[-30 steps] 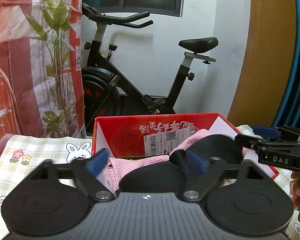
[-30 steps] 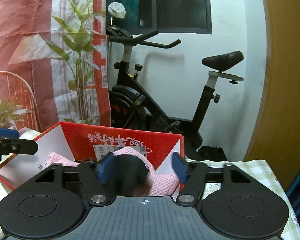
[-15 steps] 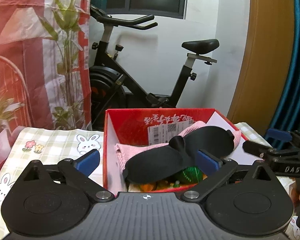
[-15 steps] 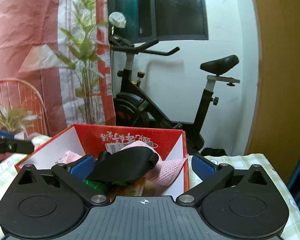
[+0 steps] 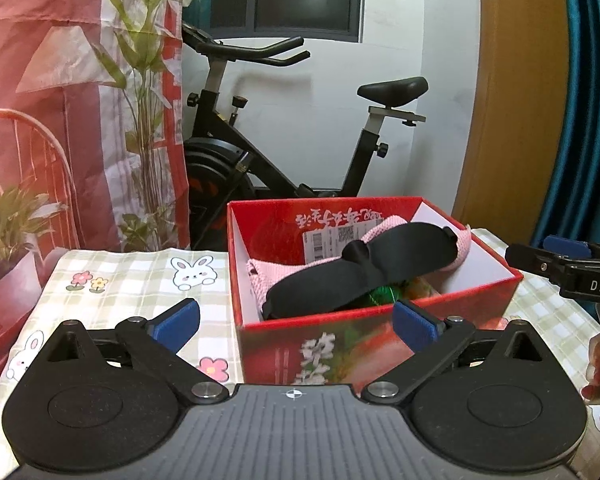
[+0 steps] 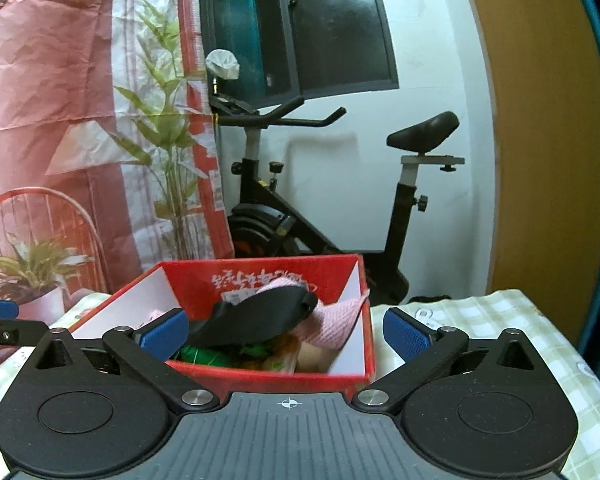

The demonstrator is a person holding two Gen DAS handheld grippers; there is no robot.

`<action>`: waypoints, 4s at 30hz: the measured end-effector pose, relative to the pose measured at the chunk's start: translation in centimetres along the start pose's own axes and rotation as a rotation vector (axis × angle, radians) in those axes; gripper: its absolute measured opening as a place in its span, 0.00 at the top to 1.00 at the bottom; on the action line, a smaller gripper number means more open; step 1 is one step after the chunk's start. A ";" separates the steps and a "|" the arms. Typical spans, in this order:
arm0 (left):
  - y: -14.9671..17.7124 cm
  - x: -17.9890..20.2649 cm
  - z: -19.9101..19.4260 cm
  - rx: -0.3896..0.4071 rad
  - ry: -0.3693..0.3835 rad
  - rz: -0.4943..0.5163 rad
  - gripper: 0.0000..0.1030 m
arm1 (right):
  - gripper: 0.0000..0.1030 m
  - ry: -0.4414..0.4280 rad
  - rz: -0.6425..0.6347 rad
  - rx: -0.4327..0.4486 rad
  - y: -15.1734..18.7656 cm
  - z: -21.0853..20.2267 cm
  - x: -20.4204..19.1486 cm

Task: Organize soft objects
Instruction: 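Lower the right tool toward the cream knitted towel beside the box, then close the right gripper on the folded end of the cream towel, then lift the cream towel with the right gripper over the box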

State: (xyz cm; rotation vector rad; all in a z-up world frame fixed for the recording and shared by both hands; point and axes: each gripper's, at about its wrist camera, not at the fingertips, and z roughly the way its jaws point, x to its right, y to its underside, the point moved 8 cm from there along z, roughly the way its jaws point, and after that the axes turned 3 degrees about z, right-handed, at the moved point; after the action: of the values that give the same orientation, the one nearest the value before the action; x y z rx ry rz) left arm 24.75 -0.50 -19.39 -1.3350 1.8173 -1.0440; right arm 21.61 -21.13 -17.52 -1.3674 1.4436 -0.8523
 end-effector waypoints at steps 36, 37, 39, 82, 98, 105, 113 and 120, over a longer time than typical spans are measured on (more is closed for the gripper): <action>11.5 -2.1 6.7 -0.297 -0.024 -0.155 0.00 | 0.00 0.120 -0.053 -0.354 14.2 2.5 1.1; 11.5 -2.3 6.8 -0.301 -0.029 -0.159 0.00 | 0.00 0.117 -0.052 -0.364 14.2 2.7 1.1; 11.8 -2.5 7.2 -0.307 -0.040 -0.160 0.00 | 0.00 0.114 -0.050 -0.377 14.4 2.9 1.2; 9.9 -0.4 6.4 -0.253 0.113 -0.102 0.87 | 0.73 -0.083 0.004 -0.327 14.4 1.7 0.2; 9.4 0.0 3.4 -0.171 0.114 -0.137 0.90 | 0.74 -0.090 0.039 -0.289 13.9 1.1 0.2; 7.4 0.3 0.2 -0.089 0.117 -0.165 0.90 | 0.74 -0.118 0.057 -0.207 11.1 -1.4 -0.4; 2.8 0.2 -2.2 0.028 0.119 -0.145 0.90 | 0.74 -0.160 0.006 -0.072 4.1 -3.4 -1.5; -1.7 0.5 -0.6 0.057 0.126 -0.103 0.90 | 0.74 -0.151 -0.047 -0.048 -0.9 -1.1 -1.2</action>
State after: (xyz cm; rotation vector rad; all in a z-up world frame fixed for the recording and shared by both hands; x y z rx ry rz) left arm 24.84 -1.09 -17.57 -1.3682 1.8109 -1.2499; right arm 20.79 -20.24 -16.14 -1.4738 1.3279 -0.7319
